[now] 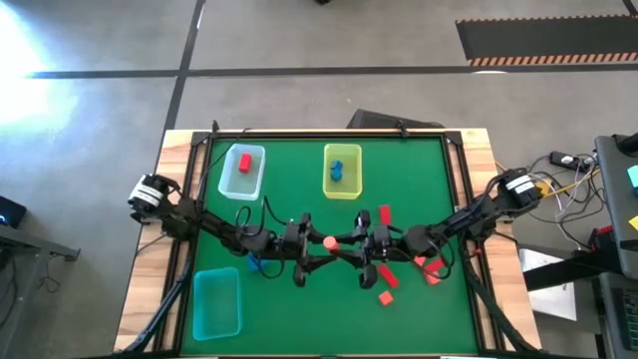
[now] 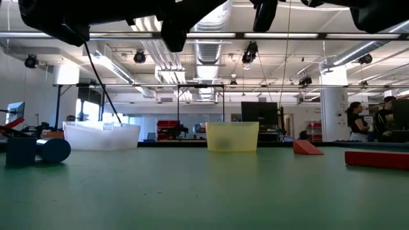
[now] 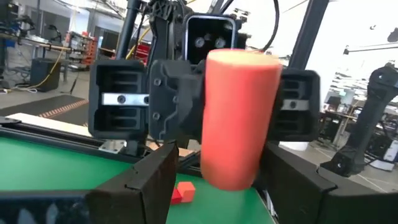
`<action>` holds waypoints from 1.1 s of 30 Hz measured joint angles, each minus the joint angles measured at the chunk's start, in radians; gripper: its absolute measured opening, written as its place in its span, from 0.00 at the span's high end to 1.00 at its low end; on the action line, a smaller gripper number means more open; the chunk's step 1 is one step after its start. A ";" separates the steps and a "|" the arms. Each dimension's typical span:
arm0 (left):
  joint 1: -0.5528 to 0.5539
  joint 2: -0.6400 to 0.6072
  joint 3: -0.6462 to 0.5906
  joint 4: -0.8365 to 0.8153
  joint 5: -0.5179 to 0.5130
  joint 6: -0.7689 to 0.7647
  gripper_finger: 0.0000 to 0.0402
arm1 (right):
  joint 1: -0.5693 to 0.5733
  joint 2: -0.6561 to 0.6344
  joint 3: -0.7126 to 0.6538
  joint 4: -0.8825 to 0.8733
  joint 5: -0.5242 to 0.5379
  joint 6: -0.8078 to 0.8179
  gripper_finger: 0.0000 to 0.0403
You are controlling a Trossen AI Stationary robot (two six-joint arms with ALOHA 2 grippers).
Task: Sort & place blocks by color
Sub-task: Put the orange block into the blue bin
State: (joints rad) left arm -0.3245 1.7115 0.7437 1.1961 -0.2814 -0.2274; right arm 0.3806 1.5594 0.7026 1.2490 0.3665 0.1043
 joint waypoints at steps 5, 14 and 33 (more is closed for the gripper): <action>0.000 0.000 0.000 0.001 -0.033 0.032 0.54 | -0.003 0.006 0.017 -0.006 0.004 -0.037 0.73; -0.001 0.003 0.001 -0.003 -0.038 0.038 0.72 | -0.007 0.006 0.016 -0.025 0.007 -0.036 0.73; -0.007 -0.088 0.030 -0.599 -0.078 -0.294 0.72 | -0.004 -0.227 0.032 -0.575 0.046 0.057 0.33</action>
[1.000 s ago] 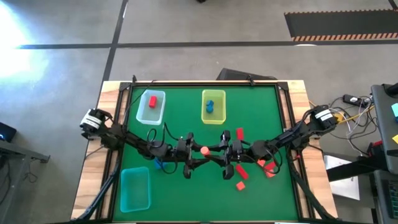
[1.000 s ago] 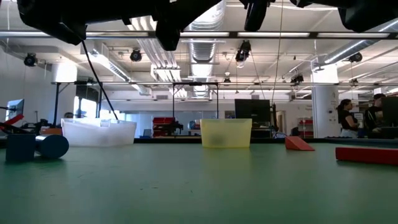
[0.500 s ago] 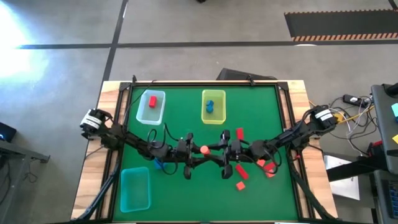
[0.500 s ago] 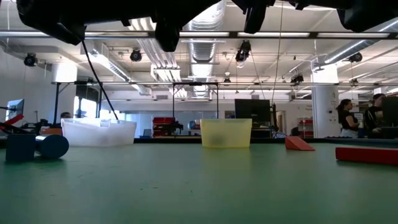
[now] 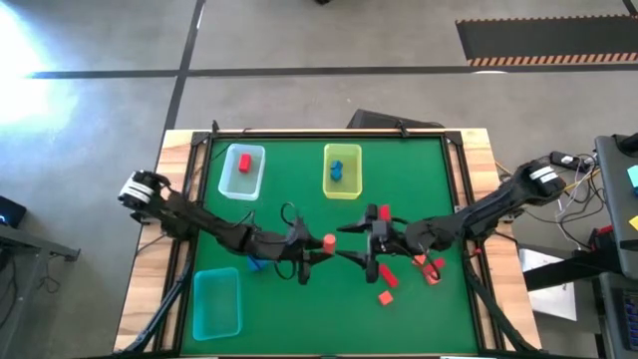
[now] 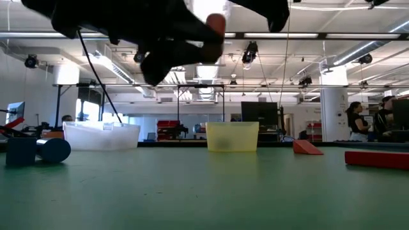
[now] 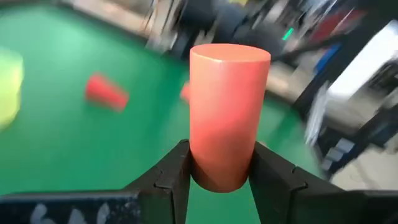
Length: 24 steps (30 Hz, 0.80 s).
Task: Sort & place blocks by color
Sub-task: Put the orange block into the blue bin
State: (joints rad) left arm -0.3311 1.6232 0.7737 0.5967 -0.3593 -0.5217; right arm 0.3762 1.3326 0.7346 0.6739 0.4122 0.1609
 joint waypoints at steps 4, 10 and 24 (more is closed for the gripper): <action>-0.012 -0.100 0.084 -0.454 0.003 -0.148 0.72 | -0.001 -0.091 0.003 -0.157 0.007 0.035 0.36; -0.101 -0.165 0.269 -1.201 0.068 -0.456 0.72 | -0.001 -0.144 -0.004 -0.242 0.008 0.047 0.40; -0.433 -0.155 0.391 -1.742 0.556 -1.188 0.72 | -0.001 -0.117 -0.014 -0.251 0.084 0.022 0.41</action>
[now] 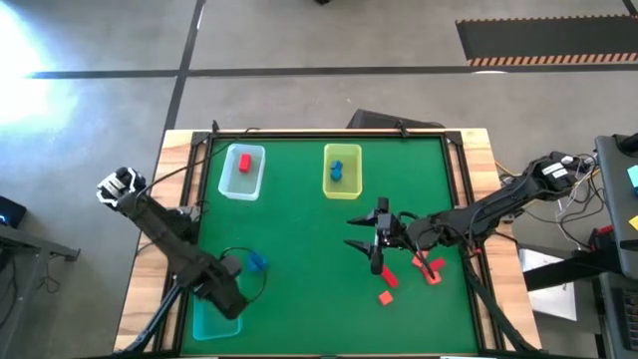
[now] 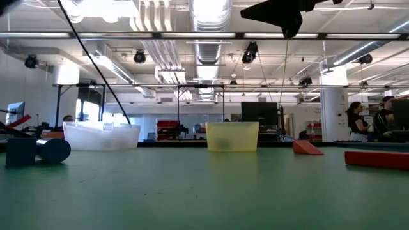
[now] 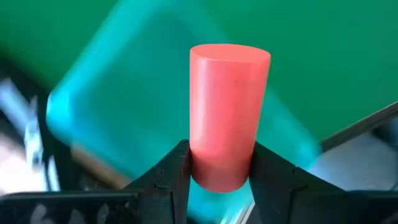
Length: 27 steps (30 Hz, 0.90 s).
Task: Sort & place blocks by color
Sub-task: Put the orange block into the blue bin, then put the red block into the white bin
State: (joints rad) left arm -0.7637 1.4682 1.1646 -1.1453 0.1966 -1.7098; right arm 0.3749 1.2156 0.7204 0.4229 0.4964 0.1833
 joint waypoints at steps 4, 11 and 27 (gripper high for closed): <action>-0.047 0.017 -0.035 0.001 0.074 -0.095 0.72 | 0.000 0.000 -0.002 0.001 0.002 0.000 0.41; -0.051 0.040 -0.106 0.012 0.108 -0.114 0.66 | 0.000 0.000 -0.003 0.001 0.002 0.000 0.41; -0.050 0.035 -0.109 0.012 0.108 -0.098 0.52 | 0.000 0.000 -0.003 -0.049 0.002 0.048 0.41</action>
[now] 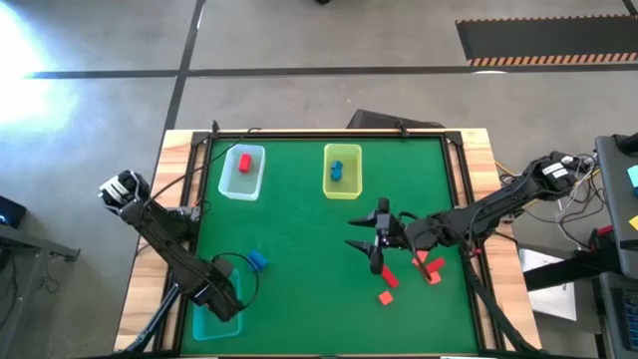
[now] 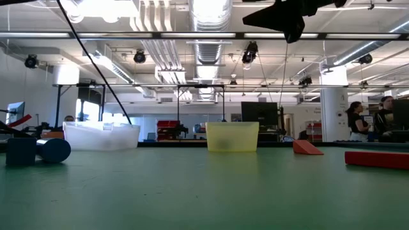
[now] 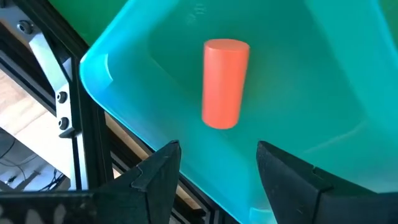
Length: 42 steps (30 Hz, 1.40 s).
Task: Sort & place blocks by color
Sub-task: Put the red block into the white bin
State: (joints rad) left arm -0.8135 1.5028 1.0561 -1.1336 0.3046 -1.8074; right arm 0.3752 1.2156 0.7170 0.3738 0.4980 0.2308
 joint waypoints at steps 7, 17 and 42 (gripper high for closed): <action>0.008 -0.001 0.056 0.000 -0.011 0.119 0.51 | 0.000 0.000 -0.002 -0.080 0.000 0.081 0.43; 0.078 -0.006 0.156 0.050 -0.356 0.608 0.51 | 0.000 0.000 -0.002 -0.172 0.003 0.260 0.43; 0.412 -0.141 0.056 0.683 -0.597 1.995 0.51 | -0.030 0.000 -0.003 -0.977 0.131 1.266 0.43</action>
State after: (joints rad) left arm -0.4014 1.3623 1.1122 -0.4502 -0.2920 0.1871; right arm 0.3448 1.2152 0.7136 -0.6036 0.6290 1.4972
